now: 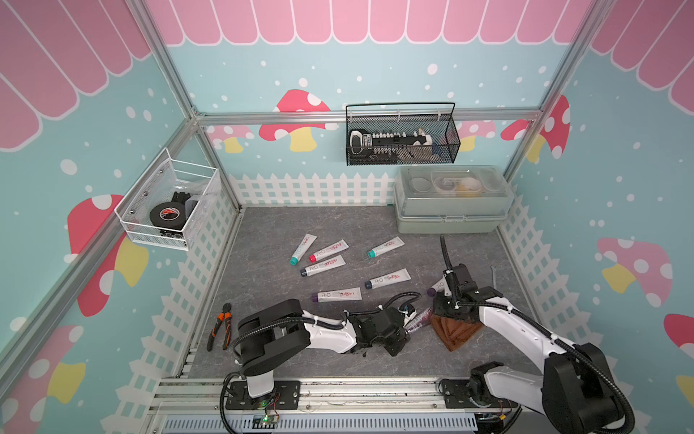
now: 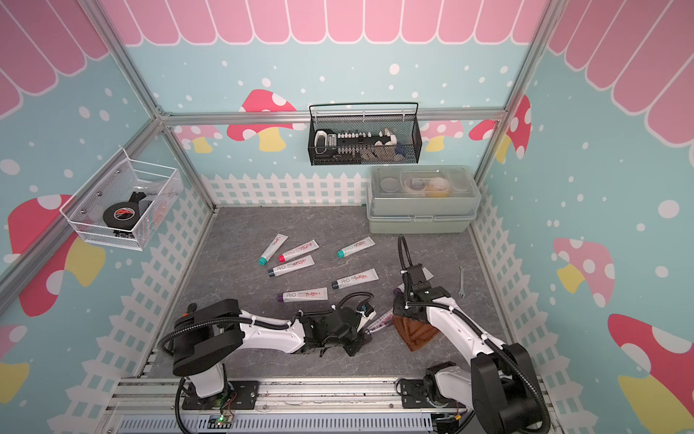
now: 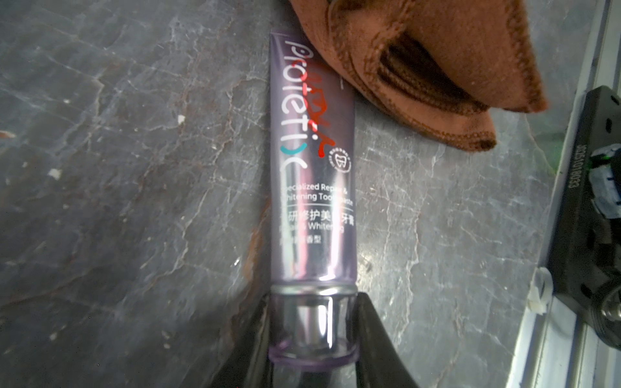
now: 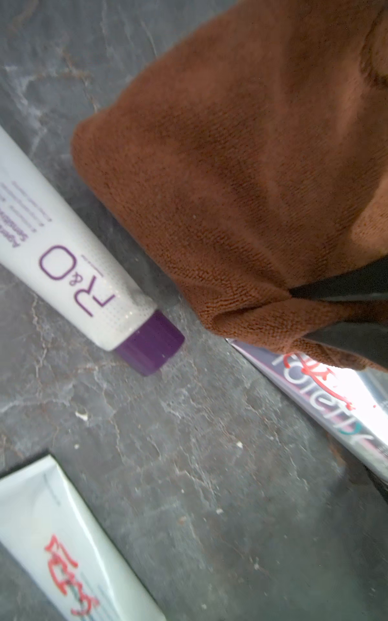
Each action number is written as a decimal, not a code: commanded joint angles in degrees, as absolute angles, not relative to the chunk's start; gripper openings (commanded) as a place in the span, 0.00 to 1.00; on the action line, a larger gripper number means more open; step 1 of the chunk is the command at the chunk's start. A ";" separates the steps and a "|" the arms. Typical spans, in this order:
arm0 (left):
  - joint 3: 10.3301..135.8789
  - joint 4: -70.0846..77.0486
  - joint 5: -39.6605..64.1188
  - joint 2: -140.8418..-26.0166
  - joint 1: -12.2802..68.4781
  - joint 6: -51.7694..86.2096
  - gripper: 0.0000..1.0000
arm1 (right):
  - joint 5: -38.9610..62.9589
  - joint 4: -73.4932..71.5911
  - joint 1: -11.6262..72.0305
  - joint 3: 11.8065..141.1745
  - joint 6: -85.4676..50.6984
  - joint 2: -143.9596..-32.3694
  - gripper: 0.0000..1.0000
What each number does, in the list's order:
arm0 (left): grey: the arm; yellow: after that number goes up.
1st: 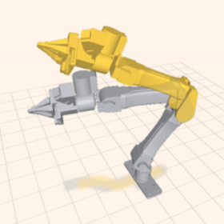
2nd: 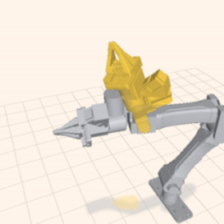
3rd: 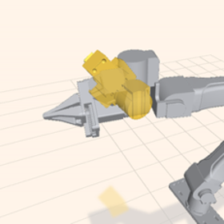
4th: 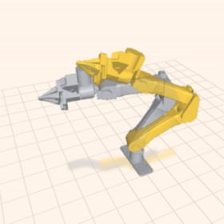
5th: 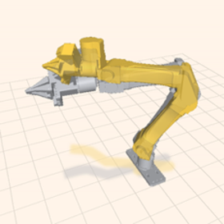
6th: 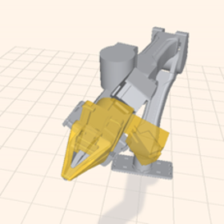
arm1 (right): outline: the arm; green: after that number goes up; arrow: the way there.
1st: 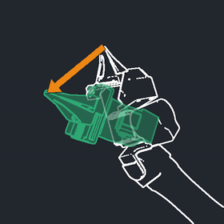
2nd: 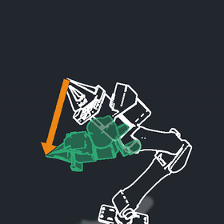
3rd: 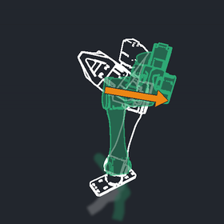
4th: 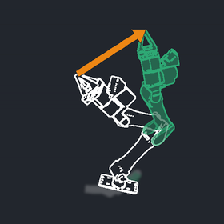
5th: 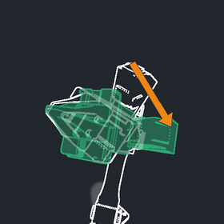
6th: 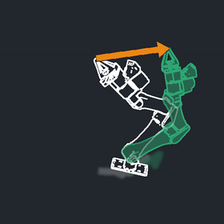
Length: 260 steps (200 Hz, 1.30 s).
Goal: Wipe the surface of the toothpaste tube
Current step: Wipe the dirt from the toothpaste tube.
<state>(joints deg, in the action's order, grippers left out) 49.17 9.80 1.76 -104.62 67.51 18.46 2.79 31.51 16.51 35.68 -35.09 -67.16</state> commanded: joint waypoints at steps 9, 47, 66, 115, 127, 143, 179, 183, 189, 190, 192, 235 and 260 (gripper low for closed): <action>50.86 7.38 2.92 -107.88 66.88 17.67 0.24 | 9.61 36.53 16.83 36.65 -32.71 -65.55 0.00; 51.76 7.44 3.73 -108.63 66.27 17.48 0.24 | 15.22 34.60 18.50 36.11 -32.00 -68.39 0.00; 51.94 7.38 3.87 -108.90 66.28 17.47 0.24 | 14.41 33.39 19.49 36.33 -31.82 -71.63 0.00; 50.25 7.34 2.94 -106.99 66.22 17.66 0.24 | -3.00 36.42 19.49 38.61 -33.64 -75.92 0.00; 49.63 7.62 2.76 -106.49 66.23 17.80 0.24 | -5.13 36.66 19.46 39.27 -33.67 -76.41 0.00; 48.90 8.00 2.50 -106.17 66.22 18.01 0.24 | -6.59 37.26 19.42 40.07 -33.53 -77.48 0.00; 47.78 8.78 2.26 -106.09 66.06 18.43 0.24 | -6.67 36.65 19.34 39.97 -33.09 -76.91 0.00; 47.57 9.05 2.21 -106.01 66.01 18.41 0.24 | -5.97 36.52 19.34 39.99 -32.85 -76.75 0.00; 47.26 9.36 2.26 -105.91 65.99 18.55 0.24 | -4.28 35.81 19.34 39.76 -32.42 -76.45 0.00; 47.26 9.43 2.27 -105.91 66.00 18.55 0.24 | -3.99 35.70 19.34 39.65 -32.34 -76.37 0.00; 47.16 9.52 2.33 -105.91 65.94 18.61 0.24 | -2.85 35.36 19.34 39.58 -32.28 -76.27 0.00; 48.57 10.02 4.17 -107.11 64.34 18.54 0.24 | 13.98 34.10 20.66 38.95 -30.53 -74.31 0.00; 49.78 10.19 5.04 -108.05 63.46 18.56 0.24 | 19.14 32.98 22.91 37.89 -31.93 -73.56 0.00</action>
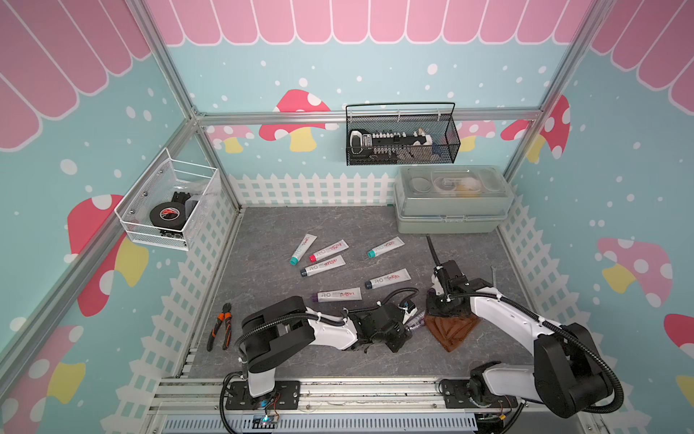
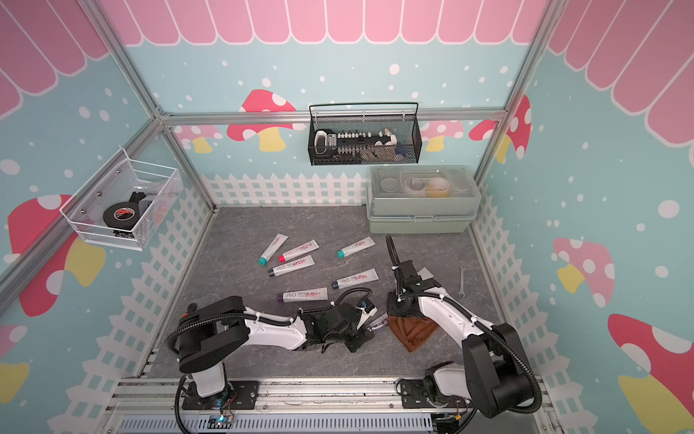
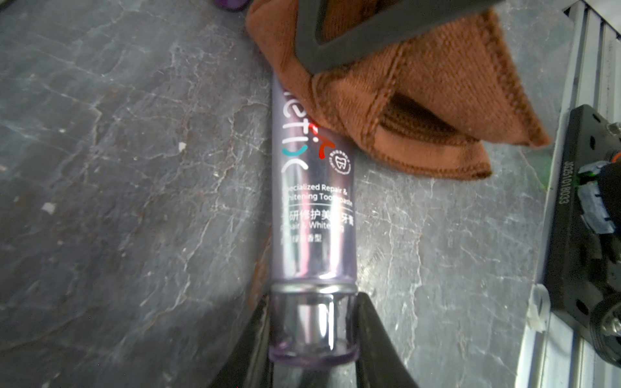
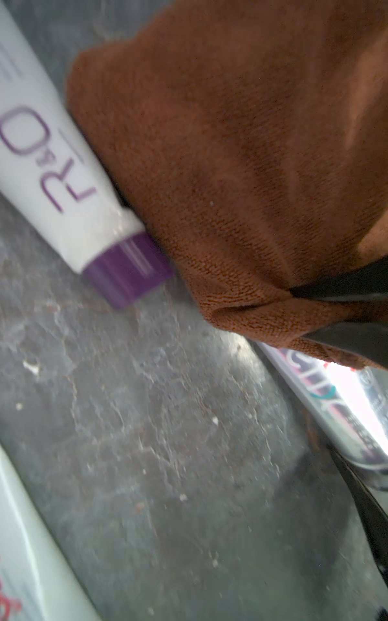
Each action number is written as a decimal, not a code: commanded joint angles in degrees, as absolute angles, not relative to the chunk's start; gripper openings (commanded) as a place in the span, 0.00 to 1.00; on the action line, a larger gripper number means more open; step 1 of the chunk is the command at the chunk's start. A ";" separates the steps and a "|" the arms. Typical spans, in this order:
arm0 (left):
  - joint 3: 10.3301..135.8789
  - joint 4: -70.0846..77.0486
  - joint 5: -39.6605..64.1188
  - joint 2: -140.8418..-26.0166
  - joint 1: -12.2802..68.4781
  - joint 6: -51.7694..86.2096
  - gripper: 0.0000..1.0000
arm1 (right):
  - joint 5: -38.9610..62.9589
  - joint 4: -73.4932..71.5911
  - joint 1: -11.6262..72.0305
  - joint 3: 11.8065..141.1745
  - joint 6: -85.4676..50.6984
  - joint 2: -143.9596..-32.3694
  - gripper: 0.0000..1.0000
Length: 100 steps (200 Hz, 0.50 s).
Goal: Wipe the surface of the toothpaste tube
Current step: Wipe the dirt from the toothpaste tube.
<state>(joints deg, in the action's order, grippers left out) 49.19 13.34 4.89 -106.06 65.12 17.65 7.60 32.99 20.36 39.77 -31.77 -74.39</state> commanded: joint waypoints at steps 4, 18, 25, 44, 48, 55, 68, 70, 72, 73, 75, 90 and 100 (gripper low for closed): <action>49.91 10.19 5.22 -108.10 63.28 18.63 0.24 | 19.28 32.81 23.21 37.69 -32.15 -73.56 0.00; 50.18 10.28 5.58 -108.24 62.81 18.74 0.24 | 18.15 33.02 23.79 37.35 -32.52 -74.09 0.00; 50.19 10.20 5.67 -108.19 62.60 18.79 0.24 | 16.07 34.18 23.82 37.62 -32.14 -74.72 0.00; 49.67 9.97 5.40 -107.52 62.23 18.95 0.24 | 8.07 37.21 23.81 38.63 -31.36 -76.45 0.00; 49.53 9.86 5.18 -107.35 62.12 18.98 0.24 | 6.85 37.20 23.72 38.71 -31.58 -76.74 0.00; 49.27 9.54 4.82 -107.00 62.13 18.98 0.24 | 4.81 37.20 23.69 38.94 -31.96 -77.10 0.00; 48.81 9.14 4.19 -106.45 62.08 18.97 0.24 | -0.06 38.55 23.75 40.36 -32.47 -78.09 0.00; 48.74 9.01 4.15 -106.40 62.12 18.94 0.24 | -0.57 38.64 23.69 40.52 -32.51 -78.21 0.00; 48.64 8.98 4.07 -106.32 62.14 18.95 0.24 | -1.22 38.71 23.65 40.65 -32.52 -78.35 0.00; 48.62 8.97 3.97 -106.29 62.14 18.92 0.24 | -1.49 38.69 23.69 40.67 -32.52 -78.42 0.00; 48.50 8.97 3.91 -106.20 62.14 18.97 0.24 | -2.04 38.74 23.72 40.80 -32.59 -78.45 0.00; 47.86 9.14 3.51 -105.82 62.03 19.07 0.24 | -5.79 39.37 23.73 41.99 -32.78 -79.14 0.00; 47.57 9.21 3.43 -105.74 61.96 19.11 0.24 | -7.20 39.35 23.58 42.35 -32.70 -79.62 0.00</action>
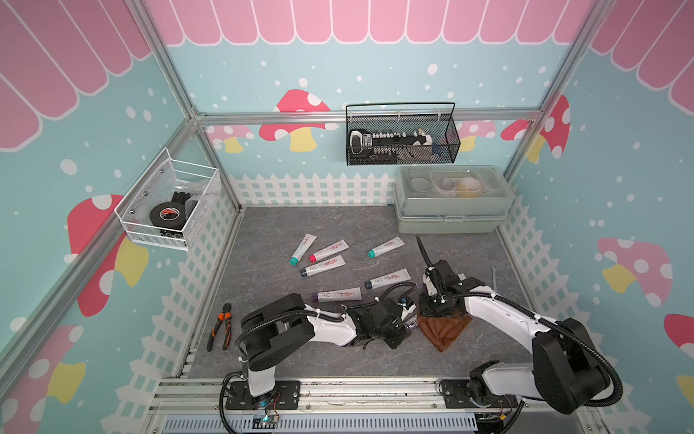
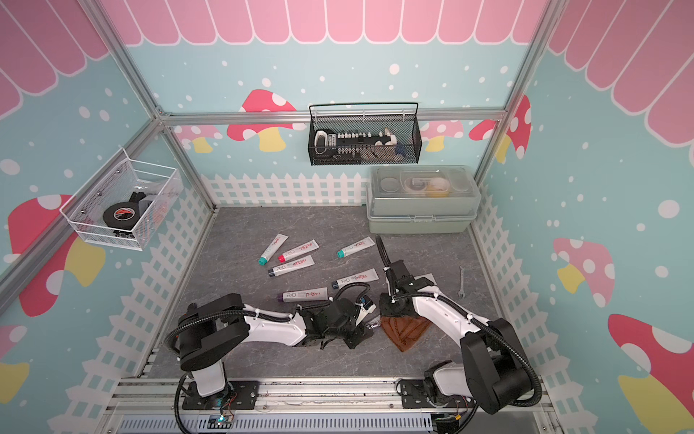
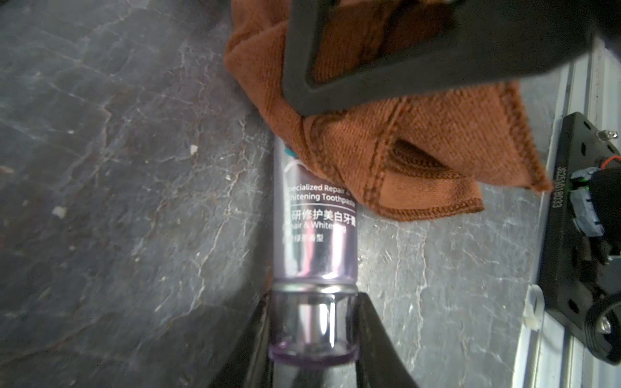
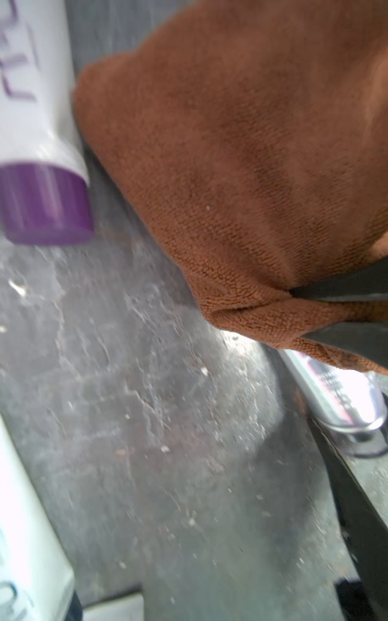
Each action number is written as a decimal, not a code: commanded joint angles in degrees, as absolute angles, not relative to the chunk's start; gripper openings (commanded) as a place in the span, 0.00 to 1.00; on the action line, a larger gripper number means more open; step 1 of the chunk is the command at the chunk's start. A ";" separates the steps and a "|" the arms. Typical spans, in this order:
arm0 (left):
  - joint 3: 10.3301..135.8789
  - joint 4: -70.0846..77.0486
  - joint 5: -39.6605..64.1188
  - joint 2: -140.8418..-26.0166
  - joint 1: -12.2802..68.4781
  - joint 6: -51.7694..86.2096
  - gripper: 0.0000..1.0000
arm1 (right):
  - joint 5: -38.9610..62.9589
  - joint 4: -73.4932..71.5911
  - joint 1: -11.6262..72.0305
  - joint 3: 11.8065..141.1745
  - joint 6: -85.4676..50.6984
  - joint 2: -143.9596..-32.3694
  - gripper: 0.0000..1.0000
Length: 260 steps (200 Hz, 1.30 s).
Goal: Wipe the surface of the toothpaste tube
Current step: Wipe the dirt from the toothpaste tube.
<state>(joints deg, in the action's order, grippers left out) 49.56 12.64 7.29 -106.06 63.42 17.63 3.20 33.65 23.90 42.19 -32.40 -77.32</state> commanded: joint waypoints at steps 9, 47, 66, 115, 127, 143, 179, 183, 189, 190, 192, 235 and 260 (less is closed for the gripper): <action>47.31 9.48 3.43 -105.65 61.81 19.07 0.24 | -7.47 39.24 23.16 42.61 -32.54 -80.15 0.00; 46.42 9.49 2.89 -104.86 61.01 18.87 0.24 | -4.41 37.66 19.55 42.15 -31.47 -80.51 0.00; 46.62 9.12 2.67 -104.98 60.64 18.58 0.24 | -1.72 37.22 18.72 42.16 -30.79 -79.60 0.00; 50.06 6.58 2.95 -107.59 60.47 17.15 0.24 | 11.84 36.52 22.30 42.96 -29.27 -77.04 0.00; 50.61 6.26 3.23 -108.05 60.42 16.94 0.24 | 13.22 36.34 23.09 43.22 -29.44 -76.10 0.00; 50.65 6.25 3.52 -108.13 60.47 16.90 0.24 | 15.24 35.54 23.46 43.38 -29.79 -74.98 0.00; 50.71 6.33 3.91 -108.27 60.42 16.87 0.24 | 16.48 33.95 23.71 44.65 -29.32 -78.64 0.00; 50.71 6.34 3.94 -108.28 60.47 16.88 0.24 | 15.92 33.99 23.69 45.00 -29.12 -79.84 0.00; 50.71 6.32 3.88 -108.28 60.46 16.90 0.24 | 14.57 34.53 23.73 45.69 -28.68 -81.47 0.00; 50.71 6.33 3.92 -108.28 60.46 16.89 0.24 | 14.36 34.62 23.77 45.87 -28.67 -81.78 0.00; 50.71 6.33 3.90 -108.28 60.42 16.94 0.24 | 13.81 34.85 23.74 46.12 -28.44 -82.34 0.00; 49.94 6.85 3.85 -107.67 60.38 17.05 0.24 | -1.11 38.18 23.66 49.20 -27.40 -89.88 0.00; 49.19 7.51 4.08 -107.10 60.29 17.14 0.24 | -4.95 38.28 22.30 48.94 -27.84 -90.01 0.00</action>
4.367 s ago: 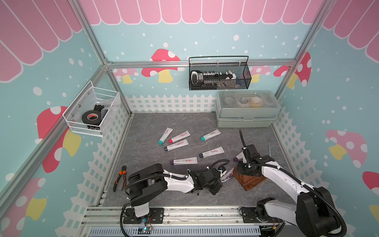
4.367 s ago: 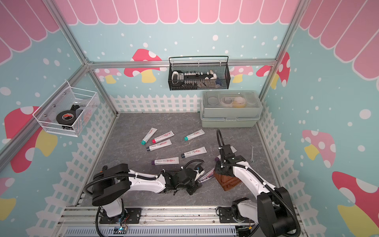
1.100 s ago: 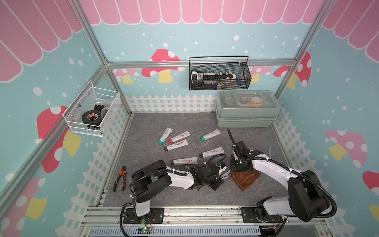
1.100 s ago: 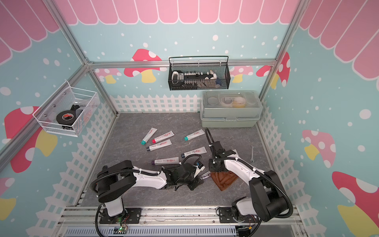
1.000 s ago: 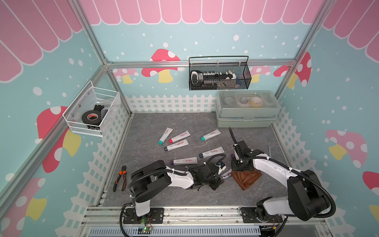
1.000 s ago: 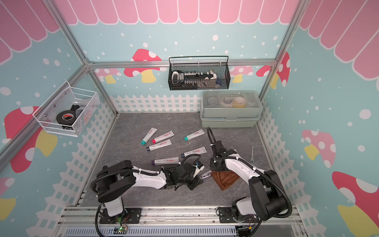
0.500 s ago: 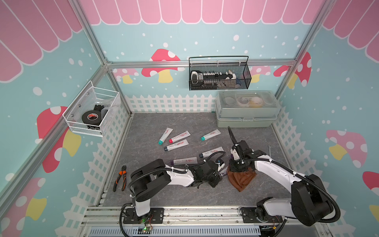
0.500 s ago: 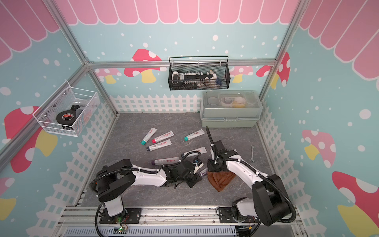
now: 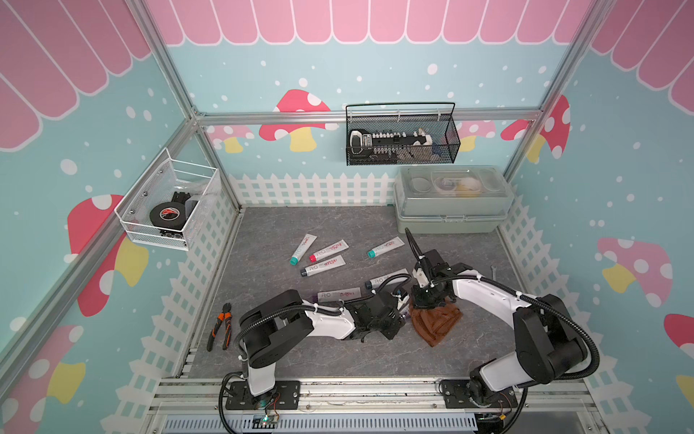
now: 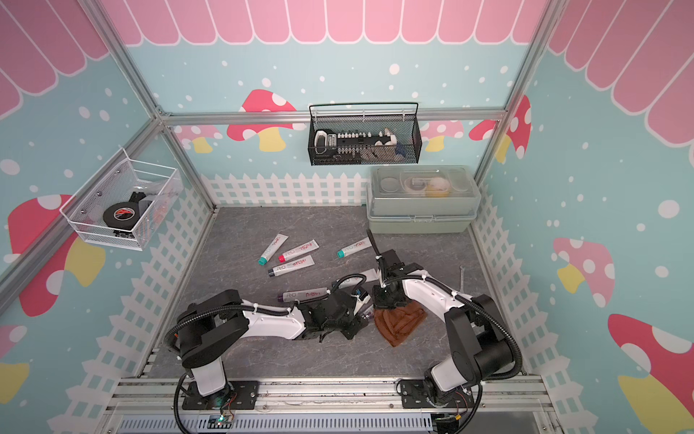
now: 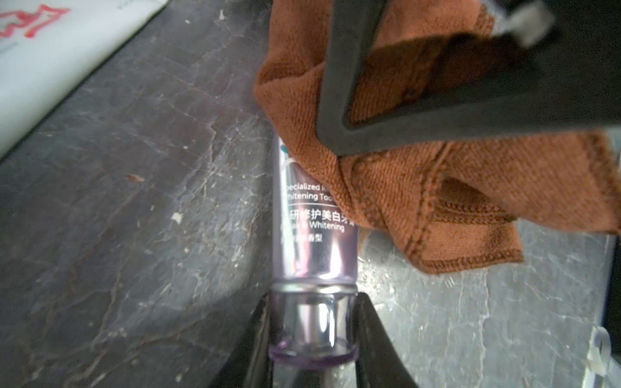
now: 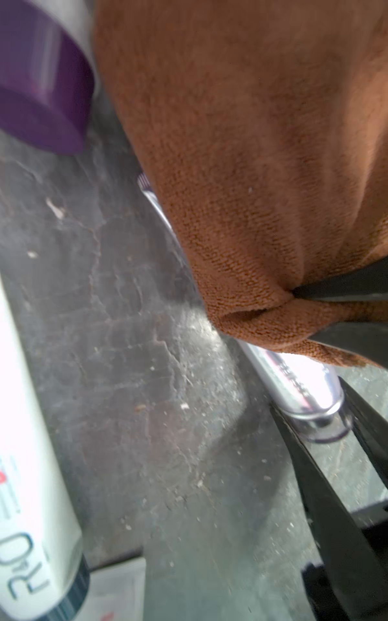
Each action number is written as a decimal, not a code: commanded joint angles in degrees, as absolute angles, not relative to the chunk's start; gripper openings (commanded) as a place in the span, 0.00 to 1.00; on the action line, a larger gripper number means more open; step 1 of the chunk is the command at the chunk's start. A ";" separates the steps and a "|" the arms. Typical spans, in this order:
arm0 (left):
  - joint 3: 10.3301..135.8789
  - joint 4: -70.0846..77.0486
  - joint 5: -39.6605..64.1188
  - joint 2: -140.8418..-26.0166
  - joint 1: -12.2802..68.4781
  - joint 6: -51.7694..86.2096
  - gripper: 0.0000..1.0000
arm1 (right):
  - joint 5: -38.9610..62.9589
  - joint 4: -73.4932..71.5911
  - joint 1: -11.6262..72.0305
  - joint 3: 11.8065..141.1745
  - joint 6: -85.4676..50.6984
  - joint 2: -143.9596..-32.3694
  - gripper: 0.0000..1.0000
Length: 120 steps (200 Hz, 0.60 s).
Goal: Wipe the surface of the toothpaste tube
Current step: Wipe the dirt from the toothpaste tube.
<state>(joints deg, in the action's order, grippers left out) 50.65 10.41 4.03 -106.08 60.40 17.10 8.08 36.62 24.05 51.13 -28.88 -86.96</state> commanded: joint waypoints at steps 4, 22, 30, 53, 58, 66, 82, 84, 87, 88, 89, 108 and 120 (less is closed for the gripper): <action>49.09 7.58 4.20 -107.00 60.29 17.14 0.24 | -5.01 38.17 21.97 48.75 -27.94 -89.87 0.00; 48.71 7.85 4.97 -106.49 60.27 17.20 0.24 | -4.33 38.08 20.85 48.24 -28.45 -88.31 0.00; 48.37 8.20 5.60 -106.21 60.28 17.20 0.24 | -3.37 38.13 20.74 47.97 -28.76 -87.08 0.00; 47.66 9.64 8.38 -105.67 60.29 17.65 0.25 | -1.52 39.92 20.77 47.55 -29.38 -82.56 0.00; 47.58 9.97 9.08 -105.72 60.37 17.79 0.25 | -1.53 40.58 20.83 47.58 -29.36 -81.68 0.00; 47.61 10.33 9.99 -105.77 60.46 17.92 0.25 | -1.50 41.50 20.82 47.59 -29.29 -80.36 0.00; 47.57 11.17 11.48 -106.08 60.95 18.00 0.25 | -0.17 42.90 20.91 47.32 -29.35 -78.17 0.00; 47.55 11.27 11.70 -106.08 60.98 18.01 0.26 | 0.05 42.89 20.98 47.29 -29.51 -77.90 0.00; 47.55 11.46 12.00 -106.16 61.12 18.06 0.26 | 0.39 42.92 21.07 47.17 -29.59 -77.45 0.00; 47.55 11.53 12.11 -106.17 61.14 18.04 0.26 | 0.59 42.91 21.08 47.05 -29.65 -77.35 0.00; 47.55 11.61 12.21 -106.17 61.20 18.07 0.26 | 0.73 42.94 21.09 47.04 -29.72 -77.22 0.00; 47.67 11.56 12.61 -106.56 62.11 18.02 0.26 | 3.24 42.96 21.68 46.34 -30.40 -75.53 0.00; 48.15 10.82 12.57 -107.20 62.36 17.84 0.26 | 4.56 42.85 22.12 45.97 -30.58 -75.19 0.00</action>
